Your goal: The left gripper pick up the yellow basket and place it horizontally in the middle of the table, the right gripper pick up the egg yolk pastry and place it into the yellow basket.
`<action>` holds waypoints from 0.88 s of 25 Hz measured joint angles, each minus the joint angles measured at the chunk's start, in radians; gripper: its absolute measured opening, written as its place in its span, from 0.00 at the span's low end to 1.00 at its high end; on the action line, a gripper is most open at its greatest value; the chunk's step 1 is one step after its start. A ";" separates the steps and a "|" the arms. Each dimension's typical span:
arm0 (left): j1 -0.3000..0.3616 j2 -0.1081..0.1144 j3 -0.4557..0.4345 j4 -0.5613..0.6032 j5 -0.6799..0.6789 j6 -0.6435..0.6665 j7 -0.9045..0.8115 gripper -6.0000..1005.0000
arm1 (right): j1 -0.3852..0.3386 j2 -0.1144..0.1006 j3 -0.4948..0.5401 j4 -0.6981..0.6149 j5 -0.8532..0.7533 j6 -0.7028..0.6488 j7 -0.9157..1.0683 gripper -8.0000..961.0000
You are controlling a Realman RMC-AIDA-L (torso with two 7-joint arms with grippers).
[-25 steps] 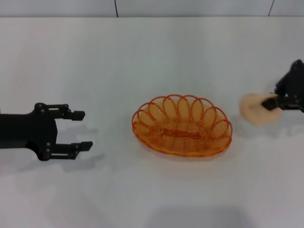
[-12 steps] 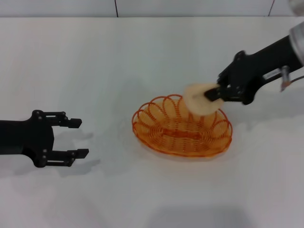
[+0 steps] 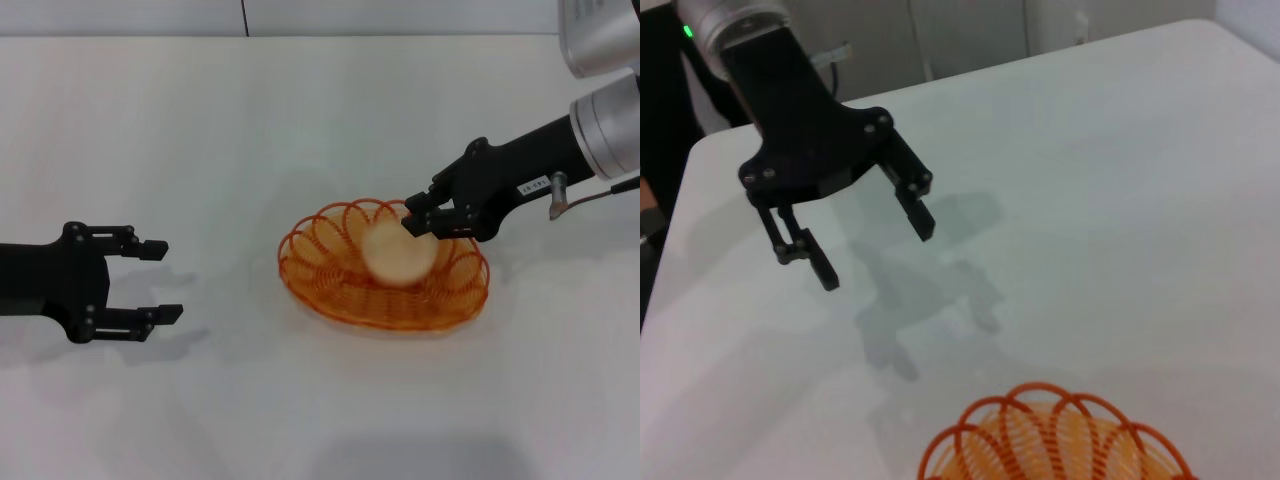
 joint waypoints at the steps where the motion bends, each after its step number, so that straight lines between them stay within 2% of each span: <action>1: 0.000 0.000 0.000 0.003 0.000 0.000 0.000 0.73 | -0.006 0.000 -0.001 0.004 0.007 0.005 -0.006 0.06; 11: -0.001 0.000 -0.001 0.010 -0.006 0.000 -0.008 0.73 | -0.048 -0.006 0.002 0.002 0.034 0.009 -0.062 0.50; 15: -0.001 0.000 -0.001 0.011 -0.007 0.000 -0.008 0.73 | -0.087 -0.009 0.051 -0.004 0.038 -0.012 -0.125 0.69; 22: -0.013 0.000 -0.001 0.008 -0.011 0.000 -0.008 0.73 | -0.138 -0.011 0.195 0.020 0.040 -0.094 -0.271 0.76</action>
